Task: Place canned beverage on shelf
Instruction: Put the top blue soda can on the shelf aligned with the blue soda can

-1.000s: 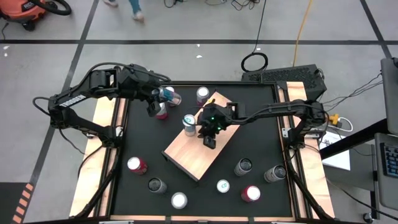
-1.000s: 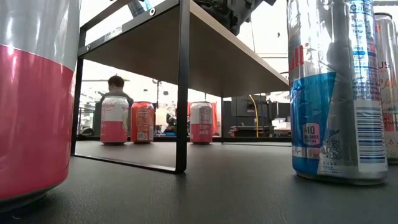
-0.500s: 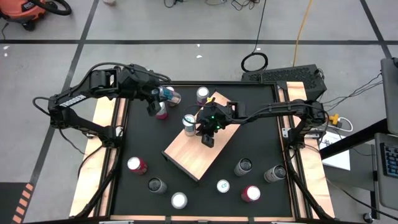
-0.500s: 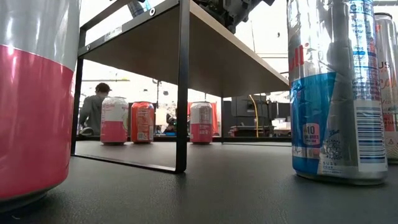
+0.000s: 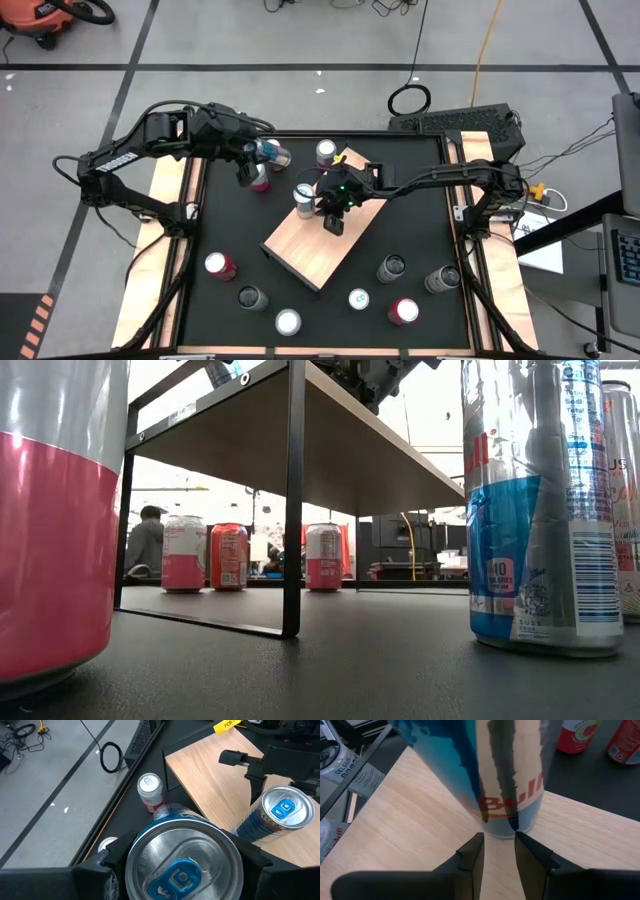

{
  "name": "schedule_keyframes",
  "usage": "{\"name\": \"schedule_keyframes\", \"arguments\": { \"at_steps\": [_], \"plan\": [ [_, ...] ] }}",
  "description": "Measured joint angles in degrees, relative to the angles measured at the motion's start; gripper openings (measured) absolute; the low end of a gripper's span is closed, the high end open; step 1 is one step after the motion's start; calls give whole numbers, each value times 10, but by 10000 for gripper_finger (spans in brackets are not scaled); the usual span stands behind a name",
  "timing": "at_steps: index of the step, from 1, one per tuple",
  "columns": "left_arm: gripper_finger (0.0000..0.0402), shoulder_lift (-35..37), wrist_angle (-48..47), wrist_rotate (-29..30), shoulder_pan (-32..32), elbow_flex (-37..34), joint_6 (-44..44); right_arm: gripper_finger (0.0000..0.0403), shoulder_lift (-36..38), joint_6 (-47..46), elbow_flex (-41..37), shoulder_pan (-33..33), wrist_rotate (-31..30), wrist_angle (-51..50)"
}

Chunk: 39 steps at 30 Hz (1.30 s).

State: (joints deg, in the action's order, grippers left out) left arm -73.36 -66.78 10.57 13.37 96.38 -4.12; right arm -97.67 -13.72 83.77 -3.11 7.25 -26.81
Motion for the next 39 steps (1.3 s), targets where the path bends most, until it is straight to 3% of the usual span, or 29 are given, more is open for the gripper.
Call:
{"name": "schedule_keyframes", "arguments": {
  "at_steps": [9,16,22,29,39],
  "plan": [
    [222,0,1,-1,0,0,0,86,10,-1,0,0,2,-30],
    [222,0,20,-15,-1,22,15,86,81,-15,0,-1,-1,-98],
    [222,0,99,-37,-13,45,68,102,158,-42,0,-2,-22,-85],
    [222,-2,203,-59,-48,45,94,176,216,-49,24,-3,-78,-61],
    [222,-19,290,-88,-102,44,94,318,222,19,129,-5,-119,-65]
  ]
}}
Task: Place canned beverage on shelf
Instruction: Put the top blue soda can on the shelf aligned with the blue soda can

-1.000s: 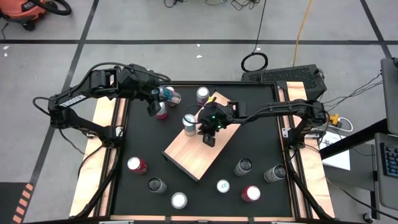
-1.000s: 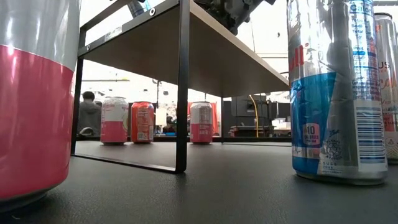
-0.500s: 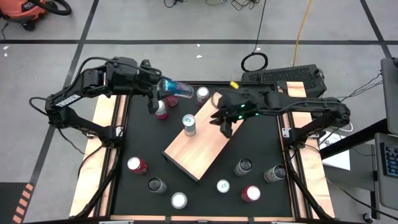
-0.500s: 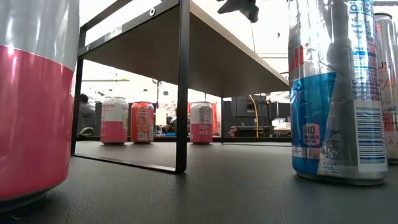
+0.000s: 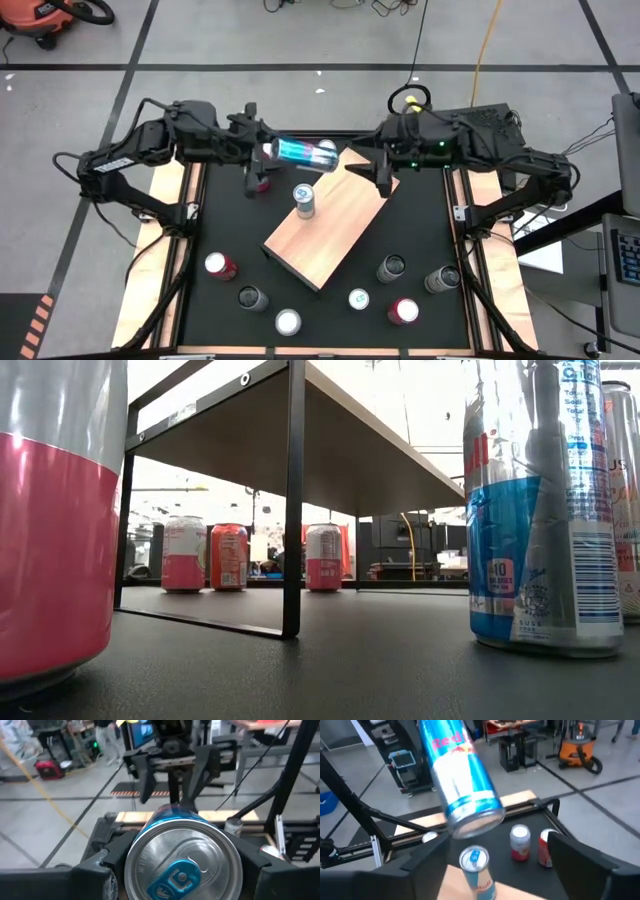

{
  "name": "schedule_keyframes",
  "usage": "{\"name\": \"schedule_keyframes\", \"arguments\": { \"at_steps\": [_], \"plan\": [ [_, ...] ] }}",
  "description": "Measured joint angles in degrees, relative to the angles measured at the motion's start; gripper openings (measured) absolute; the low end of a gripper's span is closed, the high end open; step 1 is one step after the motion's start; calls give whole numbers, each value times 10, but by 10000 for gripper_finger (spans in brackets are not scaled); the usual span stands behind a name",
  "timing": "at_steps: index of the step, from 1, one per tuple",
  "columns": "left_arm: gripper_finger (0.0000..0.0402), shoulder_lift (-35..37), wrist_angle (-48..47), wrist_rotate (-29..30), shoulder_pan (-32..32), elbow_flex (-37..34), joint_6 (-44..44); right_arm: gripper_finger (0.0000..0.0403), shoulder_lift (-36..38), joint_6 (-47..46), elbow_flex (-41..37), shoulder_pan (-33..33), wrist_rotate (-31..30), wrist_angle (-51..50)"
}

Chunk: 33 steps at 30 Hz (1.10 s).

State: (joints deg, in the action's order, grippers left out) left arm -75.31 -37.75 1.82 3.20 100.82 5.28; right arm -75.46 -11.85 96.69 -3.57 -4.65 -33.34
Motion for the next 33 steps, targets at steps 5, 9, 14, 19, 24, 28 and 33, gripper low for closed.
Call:
{"name": "schedule_keyframes", "arguments": {
  "at_steps": [5,9,14,19,24,28,33],
  "plan": [
    [222,-13,3,3,-16,0,-3,340,-1,1,10,-8,51,-1],
    [222,-27,8,4,-24,0,-3,340,-11,2,11,-9,81,4],
    [222,-47,27,4,-26,0,-3,341,-33,-6,10,-8,129,9],
    [222,-63,40,1,-26,0,-3,336,-53,-2,10,-8,137,10],
    [222,-71,47,-2,-26,0,-4,321,-61,10,10,-8,134,3],
    [222,-72,45,-3,-26,-1,-5,303,-66,17,10,-8,136,2],
    [224,-71,44,-3,-26,-1,-5,269,-67,30,10,-8,137,1]
  ]
}}
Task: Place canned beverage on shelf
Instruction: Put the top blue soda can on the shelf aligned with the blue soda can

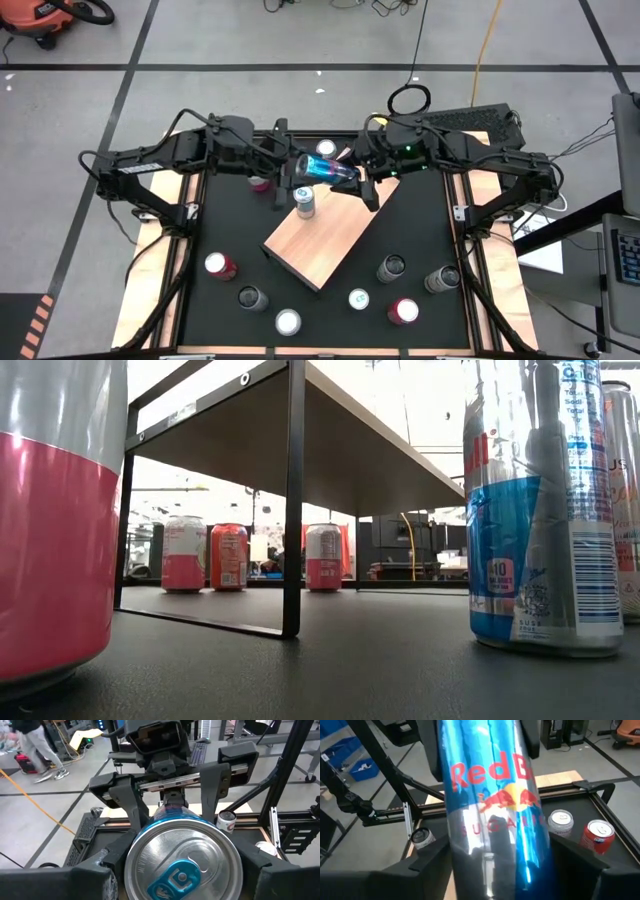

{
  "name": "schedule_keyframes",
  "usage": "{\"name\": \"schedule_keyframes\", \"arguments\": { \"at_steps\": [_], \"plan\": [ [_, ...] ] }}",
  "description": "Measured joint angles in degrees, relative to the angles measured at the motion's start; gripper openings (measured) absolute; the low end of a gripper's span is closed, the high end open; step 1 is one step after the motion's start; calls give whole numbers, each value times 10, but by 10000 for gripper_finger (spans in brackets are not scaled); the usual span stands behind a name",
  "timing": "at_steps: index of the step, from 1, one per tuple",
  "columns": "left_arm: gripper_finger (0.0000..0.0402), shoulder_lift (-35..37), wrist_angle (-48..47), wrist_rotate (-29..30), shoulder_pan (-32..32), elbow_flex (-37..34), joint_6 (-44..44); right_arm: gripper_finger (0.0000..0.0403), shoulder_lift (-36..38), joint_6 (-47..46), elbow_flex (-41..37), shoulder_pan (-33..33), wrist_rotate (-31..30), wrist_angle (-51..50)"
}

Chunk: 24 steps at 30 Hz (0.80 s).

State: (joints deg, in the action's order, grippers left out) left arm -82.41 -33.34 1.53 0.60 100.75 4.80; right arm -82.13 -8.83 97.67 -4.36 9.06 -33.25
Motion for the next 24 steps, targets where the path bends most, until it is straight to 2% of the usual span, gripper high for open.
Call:
{"name": "schedule_keyframes", "arguments": {
  "at_steps": [8,14,24],
  "plan": [
    [273,0,1,11,0,0,-2,223,0,6,0,0,2,-2],
    [301,1,3,18,0,1,1,226,0,5,0,0,1,-3],
    [307,11,18,56,0,1,-14,223,1,5,0,-1,0,2]
  ]
}}
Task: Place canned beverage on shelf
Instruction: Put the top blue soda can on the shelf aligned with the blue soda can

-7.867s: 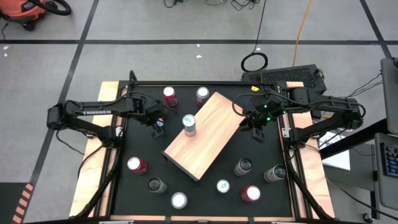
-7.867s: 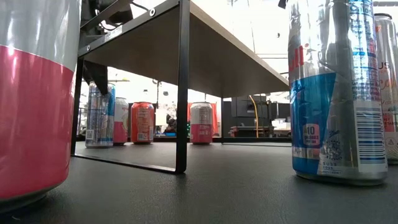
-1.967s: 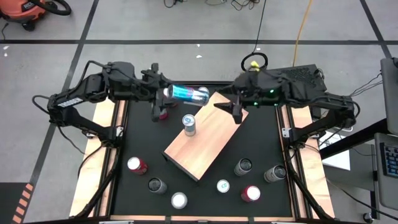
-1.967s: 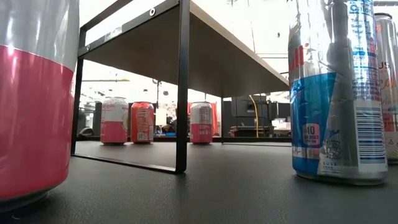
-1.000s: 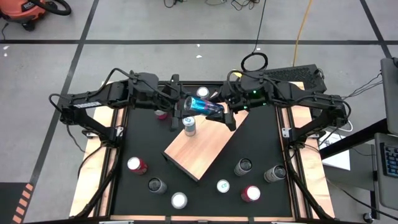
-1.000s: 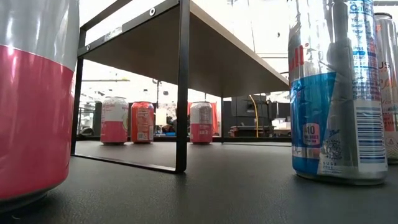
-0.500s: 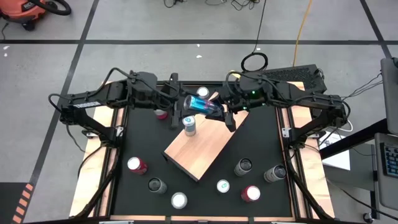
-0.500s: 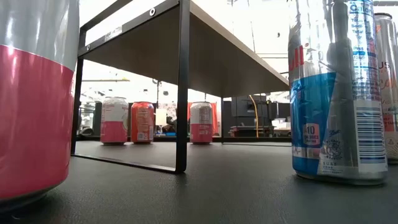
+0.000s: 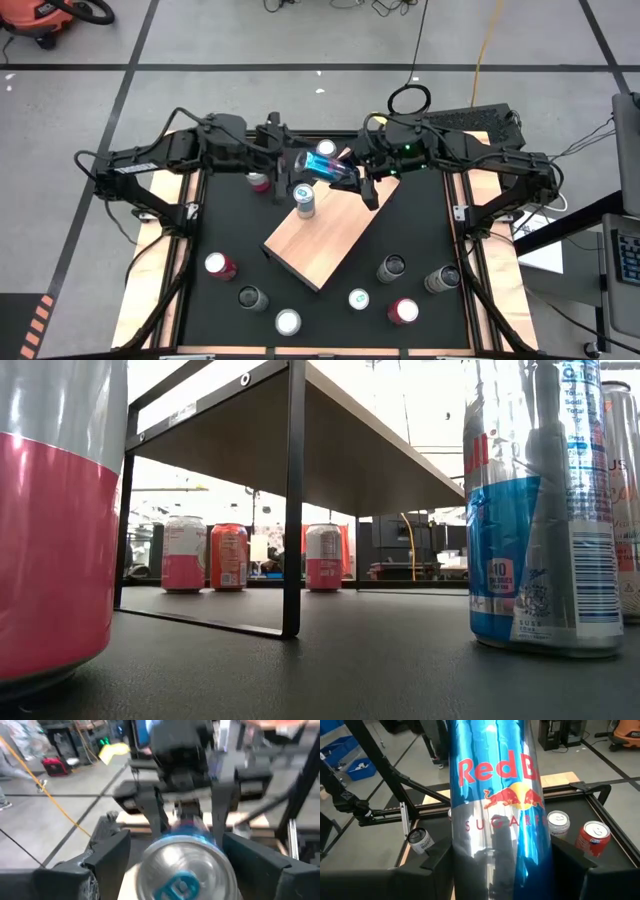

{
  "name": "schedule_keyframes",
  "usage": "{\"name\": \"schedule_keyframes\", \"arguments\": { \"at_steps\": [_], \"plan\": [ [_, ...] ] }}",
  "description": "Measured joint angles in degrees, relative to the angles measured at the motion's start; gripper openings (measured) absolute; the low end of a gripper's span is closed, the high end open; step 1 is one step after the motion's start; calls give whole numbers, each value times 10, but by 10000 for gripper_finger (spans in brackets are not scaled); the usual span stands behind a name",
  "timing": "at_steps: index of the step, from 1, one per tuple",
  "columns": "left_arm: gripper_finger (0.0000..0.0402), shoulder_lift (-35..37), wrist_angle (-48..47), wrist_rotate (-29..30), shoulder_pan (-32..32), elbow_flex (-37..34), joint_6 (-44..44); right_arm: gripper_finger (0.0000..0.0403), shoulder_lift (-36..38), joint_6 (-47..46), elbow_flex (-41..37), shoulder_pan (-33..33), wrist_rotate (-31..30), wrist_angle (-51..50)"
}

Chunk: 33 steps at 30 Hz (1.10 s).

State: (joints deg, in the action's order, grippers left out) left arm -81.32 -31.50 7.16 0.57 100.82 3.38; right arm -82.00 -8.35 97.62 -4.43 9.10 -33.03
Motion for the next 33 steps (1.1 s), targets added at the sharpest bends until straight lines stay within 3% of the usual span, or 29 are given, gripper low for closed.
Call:
{"name": "schedule_keyframes", "arguments": {
  "at_steps": [14,33],
  "plan": [
    [307,63,60,124,0,0,-89,222,49,-14,0,-6,-2,4],
    [307,37,162,126,0,0,-91,223,81,-66,0,-16,-3,206]
  ]
}}
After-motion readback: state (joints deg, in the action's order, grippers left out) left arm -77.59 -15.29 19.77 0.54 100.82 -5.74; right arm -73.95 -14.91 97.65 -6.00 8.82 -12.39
